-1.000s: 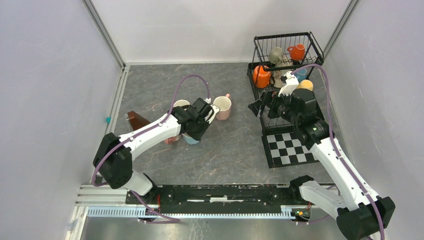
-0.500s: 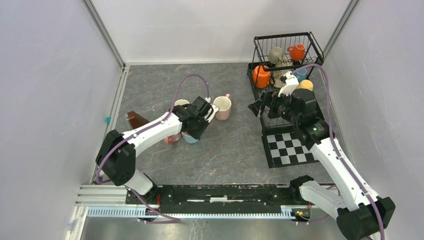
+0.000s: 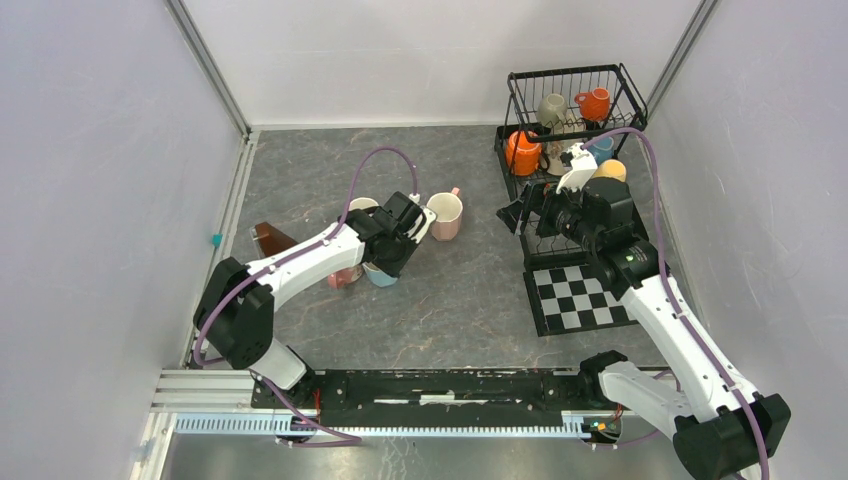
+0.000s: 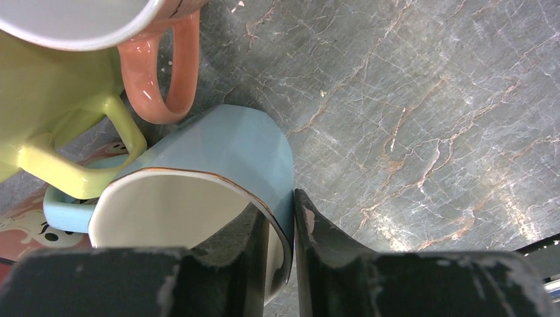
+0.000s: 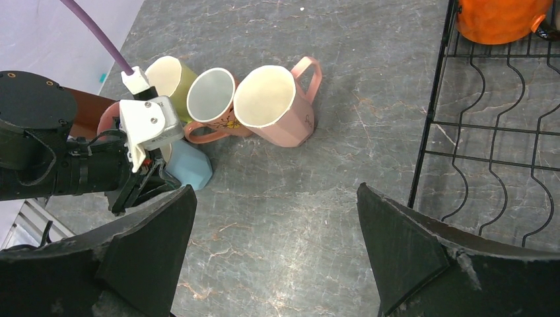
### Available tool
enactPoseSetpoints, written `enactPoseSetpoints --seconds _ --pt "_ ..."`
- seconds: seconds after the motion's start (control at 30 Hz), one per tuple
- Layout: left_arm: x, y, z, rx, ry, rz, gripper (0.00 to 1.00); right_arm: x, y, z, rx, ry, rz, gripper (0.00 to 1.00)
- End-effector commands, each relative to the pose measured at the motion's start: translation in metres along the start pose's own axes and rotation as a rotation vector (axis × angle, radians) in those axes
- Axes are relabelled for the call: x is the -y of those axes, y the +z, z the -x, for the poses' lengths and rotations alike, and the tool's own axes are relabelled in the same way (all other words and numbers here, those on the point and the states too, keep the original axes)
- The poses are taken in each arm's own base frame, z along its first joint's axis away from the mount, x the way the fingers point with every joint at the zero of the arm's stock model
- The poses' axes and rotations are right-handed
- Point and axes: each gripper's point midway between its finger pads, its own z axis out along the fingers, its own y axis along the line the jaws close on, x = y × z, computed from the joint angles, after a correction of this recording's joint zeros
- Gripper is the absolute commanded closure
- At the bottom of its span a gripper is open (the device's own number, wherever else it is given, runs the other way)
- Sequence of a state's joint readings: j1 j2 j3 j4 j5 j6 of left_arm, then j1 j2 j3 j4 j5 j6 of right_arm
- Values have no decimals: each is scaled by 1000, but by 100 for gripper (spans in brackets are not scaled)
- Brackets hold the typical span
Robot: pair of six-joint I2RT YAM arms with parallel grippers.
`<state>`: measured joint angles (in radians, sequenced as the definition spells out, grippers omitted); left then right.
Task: Unload the cups from the dish rack
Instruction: Place the cup at the center of the board, then unload the cup from the dish rack.
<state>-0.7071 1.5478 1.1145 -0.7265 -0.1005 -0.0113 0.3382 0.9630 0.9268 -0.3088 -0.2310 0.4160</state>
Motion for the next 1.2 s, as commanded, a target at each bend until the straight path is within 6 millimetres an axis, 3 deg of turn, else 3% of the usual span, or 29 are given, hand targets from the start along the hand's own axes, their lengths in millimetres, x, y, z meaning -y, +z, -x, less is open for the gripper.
enactPoseSetpoints --seconds 0.0,0.13,0.43,0.67,0.93,1.17 --pt "-7 -9 21 69 6 20 70 -4 -5 12 45 -31 15 2" --pt "-8 -15 23 77 6 21 65 -4 -5 13 44 -32 12 2" --pt "-4 -43 35 136 -62 -4 37 -4 -5 13 40 -32 6 2" --pt "-1 -74 44 224 -134 -36 1 -2 -5 14 36 -31 -4 2" --pt "10 -117 61 358 -212 -125 0 11 -3 19 30 -45 -83 2" --pt "21 -143 71 450 -233 -207 0 51 1 24 17 -63 -300 2"
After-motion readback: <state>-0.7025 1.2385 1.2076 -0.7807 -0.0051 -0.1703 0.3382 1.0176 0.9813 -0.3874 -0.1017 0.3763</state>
